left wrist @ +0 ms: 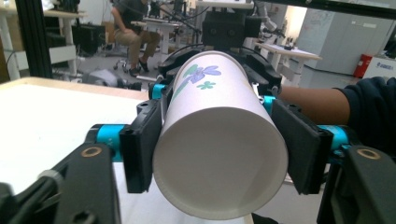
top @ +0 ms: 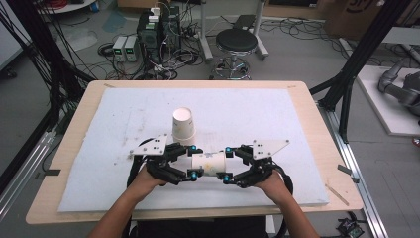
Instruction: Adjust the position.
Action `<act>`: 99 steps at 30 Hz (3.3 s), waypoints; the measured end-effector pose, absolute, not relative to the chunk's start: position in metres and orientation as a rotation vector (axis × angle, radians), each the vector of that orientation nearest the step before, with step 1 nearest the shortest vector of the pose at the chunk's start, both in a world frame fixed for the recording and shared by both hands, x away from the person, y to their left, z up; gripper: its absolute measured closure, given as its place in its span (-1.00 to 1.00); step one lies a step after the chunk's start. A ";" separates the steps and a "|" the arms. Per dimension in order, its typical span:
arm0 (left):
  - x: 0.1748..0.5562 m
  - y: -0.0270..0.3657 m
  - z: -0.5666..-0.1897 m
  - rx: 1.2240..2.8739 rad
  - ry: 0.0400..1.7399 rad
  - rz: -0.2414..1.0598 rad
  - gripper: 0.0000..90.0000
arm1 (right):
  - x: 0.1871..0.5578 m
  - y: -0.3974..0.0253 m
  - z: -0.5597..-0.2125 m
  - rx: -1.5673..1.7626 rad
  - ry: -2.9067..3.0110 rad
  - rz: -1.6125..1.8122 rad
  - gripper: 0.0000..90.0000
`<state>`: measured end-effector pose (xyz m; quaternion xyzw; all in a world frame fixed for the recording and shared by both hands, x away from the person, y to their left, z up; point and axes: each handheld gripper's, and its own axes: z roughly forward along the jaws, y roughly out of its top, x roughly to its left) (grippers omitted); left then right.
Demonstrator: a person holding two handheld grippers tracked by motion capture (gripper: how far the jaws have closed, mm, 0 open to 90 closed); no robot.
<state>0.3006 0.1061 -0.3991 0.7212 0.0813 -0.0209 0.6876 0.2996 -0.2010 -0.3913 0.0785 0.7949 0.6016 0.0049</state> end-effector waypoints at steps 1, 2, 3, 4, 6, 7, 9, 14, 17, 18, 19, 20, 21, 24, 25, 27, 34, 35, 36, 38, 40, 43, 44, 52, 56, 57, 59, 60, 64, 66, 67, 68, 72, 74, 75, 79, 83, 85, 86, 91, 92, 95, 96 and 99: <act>0.300 0.106 -0.398 1.626 0.193 -0.037 -0.51 | 0.300 -0.202 -0.390 0.261 2.505 1.879 -0.28; 0.300 0.105 -0.397 1.642 0.207 -0.026 -0.63 | 0.300 -0.202 -0.390 0.266 2.501 1.881 -0.27; 0.300 0.106 -0.396 1.655 0.207 -0.014 -0.67 | 0.301 -0.203 -0.389 0.271 2.506 1.881 -0.27; 0.300 0.107 -0.395 1.666 0.204 -0.002 -0.69 | 0.302 -0.204 -0.387 0.284 2.525 1.864 -0.28; 0.300 0.108 -0.393 1.698 0.197 0.028 -0.69 | 0.302 -0.205 -0.386 0.285 2.532 1.848 -0.28; 0.300 0.109 -0.392 1.710 0.195 0.034 -0.69 | 0.302 -0.205 -0.385 0.294 2.546 1.826 -0.28; 0.300 0.109 -0.391 1.740 0.195 0.048 -0.69 | 0.303 -0.204 -0.383 0.296 2.564 1.791 -0.28; 0.300 0.108 -0.387 1.865 0.197 0.100 -0.69 | 0.306 -0.197 -0.376 0.308 2.629 1.640 -0.28; 0.301 0.108 -0.385 1.917 0.199 0.121 -0.69 | 0.308 -0.190 -0.370 0.301 2.677 1.544 -0.28; 0.301 0.108 -0.385 1.929 0.199 0.125 -0.69 | 0.309 -0.189 -0.368 0.299 2.685 1.525 -0.28; 0.301 0.108 -0.384 1.947 0.194 0.132 -0.68 | 0.310 -0.187 -0.366 0.288 2.697 1.497 -0.28; 0.301 0.108 -0.384 1.961 0.195 0.134 -0.68 | 0.310 -0.185 -0.364 0.278 2.700 1.475 -0.28; 0.301 0.108 -0.383 1.969 0.197 0.133 -0.69 | 0.311 -0.183 -0.362 0.272 2.711 1.449 -0.28; 0.302 0.107 -0.383 2.008 0.190 0.140 -0.68 | 0.312 -0.176 -0.355 0.246 2.750 1.348 -0.28; 0.302 0.107 -0.383 2.016 0.192 0.147 -0.68 | 0.313 -0.174 -0.354 0.238 2.756 1.329 -0.28; 0.303 0.106 -0.383 2.036 0.191 0.152 -0.68 | 0.313 -0.170 -0.351 0.230 2.771 1.280 -0.28; 0.304 0.100 -0.384 2.106 0.186 0.152 -0.66 | 0.315 -0.149 -0.342 0.155 2.849 1.057 -0.28; 0.304 0.100 -0.384 2.109 0.188 0.150 -0.66 | 0.315 -0.146 -0.342 0.145 2.857 1.039 -0.28; 0.304 0.100 -0.384 2.112 0.190 0.150 -0.66 | 0.315 -0.141 -0.339 0.128 2.870 0.993 -0.28; 0.304 0.100 -0.384 2.118 0.187 0.148 -0.66 | 0.315 -0.139 -0.339 0.116 2.873 0.980 -0.28; 0.304 0.099 -0.385 2.125 0.187 0.149 -0.66 | 0.316 -0.136 -0.338 0.107 2.882 0.959 -0.29; 0.304 0.099 -0.386 2.140 0.189 0.145 -0.66 | 0.317 -0.132 -0.337 0.097 2.890 0.921 -0.29; 0.304 0.098 -0.386 2.145 0.188 0.143 -0.66 | 0.317 -0.131 -0.338 0.088 2.895 0.912 -0.29; 0.306 0.094 -0.388 2.184 0.184 0.146 -0.65 | 0.317 -0.123 -0.334 0.048 2.907 0.810 -0.29; 0.307 0.092 -0.390 2.200 0.186 0.137 -0.62 | 0.315 -0.118 -0.335 0.038 2.923 0.757 -0.29; 0.306 0.091 -0.390 2.204 0.185 0.133 -0.60 | 0.315 -0.117 -0.335 0.034 2.922 0.745 -0.29; 0.307 0.090 -0.391 2.219 0.177 0.125 -0.56 | 0.314 -0.115 -0.336 0.024 2.927 0.724 -0.29; 0.306 0.089 -0.391 2.226 0.176 0.117 -0.52 | 0.314 -0.114 -0.336 0.020 2.932 0.713 -0.29; 0.306 0.087 -0.392 2.235 0.162 0.097 -0.33 | 0.311 -0.107 -0.336 -0.009 2.940 0.665 -0.29; 0.306 0.087 -0.393 2.233 0.155 0.083 -0.28 | 0.311 -0.106 -0.337 -0.011 2.949 0.655 -0.28; 0.306 0.086 -0.393 2.238 0.149 0.079 -0.21 | 0.311 -0.105 -0.336 -0.024 2.944 0.646 -0.28; 0.305 0.085 -0.394 2.248 0.145 0.076 -0.20 | 0.311 -0.104 -0.337 -0.025 2.950 0.633 -0.28; 0.305 0.084 -0.396 2.261 0.151 0.063 -0.19 | 0.311 -0.100 -0.338 -0.039 2.961 0.622 -0.29; 0.305 0.086 -0.398 2.235 0.166 0.051 -0.20 | 0.312 -0.100 -0.339 -0.027 2.964 0.642 -0.35; 0.306 0.088 -0.398 2.227 0.169 0.049 -0.21 | 0.313 -0.101 -0.339 -0.013 2.966 0.666 -0.39; 0.305 0.093 -0.399 2.188 0.193 0.052 -0.21 | 0.315 -0.110 -0.333 0.068 2.931 0.808 -0.54; 0.305 0.103 -0.402 2.143 0.244 0.049 -0.21 | 0.315 -0.126 -0.325 0.132 2.878 1.000 -0.54; 0.304 0.110 -0.404 2.105 0.276 0.059 -0.22 | 0.315 -0.137 -0.326 0.183 2.832 1.066 -0.54; 0.304 0.113 -0.404 2.092 0.287 0.059 -0.22 | 0.314 -0.144 -0.327 0.220 2.802 1.115 -0.54; 0.301 0.133 -0.411 2.019 0.380 0.105 -0.25 | 0.311 -0.182 -0.339 0.425 2.650 1.260 -0.54; 0.302 0.138 -0.412 2.006 0.398 0.119 -0.25 | 0.311 -0.182 -0.339 0.425 2.650 1.260 -0.54; 0.302 0.153 -0.415 1.941 0.453 0.162 -0.25 | 0.308 -0.203 -0.348 0.534 2.560 1.322 -0.54; 0.301 0.158 -0.416 1.919 0.469 0.172 -0.25 | 0.308 -0.208 -0.350 0.548 2.538 1.332 -0.54; 0.300 0.172 -0.415 1.867 0.495 0.214 -0.25 | 0.307 -0.229 -0.363 0.624 2.451 1.358 -0.54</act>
